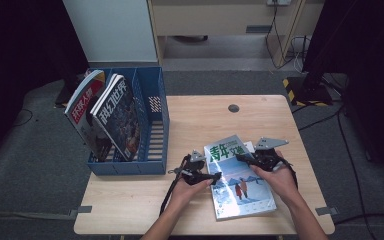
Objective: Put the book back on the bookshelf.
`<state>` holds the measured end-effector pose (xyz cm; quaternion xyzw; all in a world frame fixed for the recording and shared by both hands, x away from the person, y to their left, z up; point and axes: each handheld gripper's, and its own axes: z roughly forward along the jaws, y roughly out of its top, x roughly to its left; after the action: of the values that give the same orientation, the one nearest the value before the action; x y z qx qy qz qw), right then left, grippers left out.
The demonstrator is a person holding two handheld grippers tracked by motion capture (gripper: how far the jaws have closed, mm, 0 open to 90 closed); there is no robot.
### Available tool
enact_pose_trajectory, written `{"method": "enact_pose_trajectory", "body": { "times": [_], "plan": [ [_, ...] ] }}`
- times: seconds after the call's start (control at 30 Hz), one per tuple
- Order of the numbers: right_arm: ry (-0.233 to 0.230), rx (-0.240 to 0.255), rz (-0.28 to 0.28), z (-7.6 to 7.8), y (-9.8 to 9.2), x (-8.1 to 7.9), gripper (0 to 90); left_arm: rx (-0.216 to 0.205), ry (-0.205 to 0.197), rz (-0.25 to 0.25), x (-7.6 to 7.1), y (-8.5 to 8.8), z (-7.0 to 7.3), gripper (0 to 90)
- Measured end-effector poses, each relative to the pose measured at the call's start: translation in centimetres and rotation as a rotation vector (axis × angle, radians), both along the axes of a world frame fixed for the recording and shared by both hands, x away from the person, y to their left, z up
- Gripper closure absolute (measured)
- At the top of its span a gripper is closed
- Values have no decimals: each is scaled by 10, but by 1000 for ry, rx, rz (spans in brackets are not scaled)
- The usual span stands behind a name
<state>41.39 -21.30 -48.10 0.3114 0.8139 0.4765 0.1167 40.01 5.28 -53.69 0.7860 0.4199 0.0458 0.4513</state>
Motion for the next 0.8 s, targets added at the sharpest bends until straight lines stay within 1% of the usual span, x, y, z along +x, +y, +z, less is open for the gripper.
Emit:
{"method": "enact_pose_trajectory", "body": {
  "times": [0.07, 0.1, 0.13, 0.2, 0.23, 0.3, 0.33, 0.43, 0.53, 0.57, 0.63, 0.67, 0.7, 0.73, 0.8],
  "plan": [
    [-17, 33, 8, 4, -5, -3, 860, -28, 17, -11, 2, 2, -1, 120],
    [-20, 41, 11, 5, -6, -4, 860, -62, 31, -27, 3, 1, -2, 118],
    [-28, 50, 16, 6, -7, -4, 860, -78, 38, -38, 3, 1, -2, 116],
    [-34, 65, 20, 7, -10, -5, 860, -94, 47, -68, 3, -2, -3, 116],
    [-34, 72, 20, 6, -11, -6, 860, -92, 47, -83, 3, -4, -3, 116],
    [-36, 77, 22, 6, -12, -6, 860, -88, 45, -85, 3, -5, -2, 118],
    [-37, 79, 24, 3, -12, -5, 860, -81, 41, -73, 3, -7, -2, 121],
    [-32, 88, 19, 0, -14, -4, 858, -80, 40, -74, 4, -7, -2, 125],
    [-21, 89, 13, -5, -17, -1, 837, -81, 40, -62, 3, -7, -2, 143],
    [-15, 76, 1, -8, -18, 0, 817, -72, 37, -64, 3, -7, -2, 145],
    [-1, 38, -20, -14, -19, 3, 773, -66, 30, -60, 2, -9, -2, 146],
    [4, 18, -26, -18, -20, 4, 748, -53, 24, -59, 2, -9, -2, 154],
    [12, -2, -38, -21, -20, 5, 705, -46, 19, -52, 1, -11, -1, 164],
    [21, -32, -56, -24, -19, 7, 642, -32, 14, -53, 1, -11, -1, 171],
    [41, -85, -91, -30, -18, 8, 555, -5, -1, -47, -1, -14, 0, 178]
  ]
}}
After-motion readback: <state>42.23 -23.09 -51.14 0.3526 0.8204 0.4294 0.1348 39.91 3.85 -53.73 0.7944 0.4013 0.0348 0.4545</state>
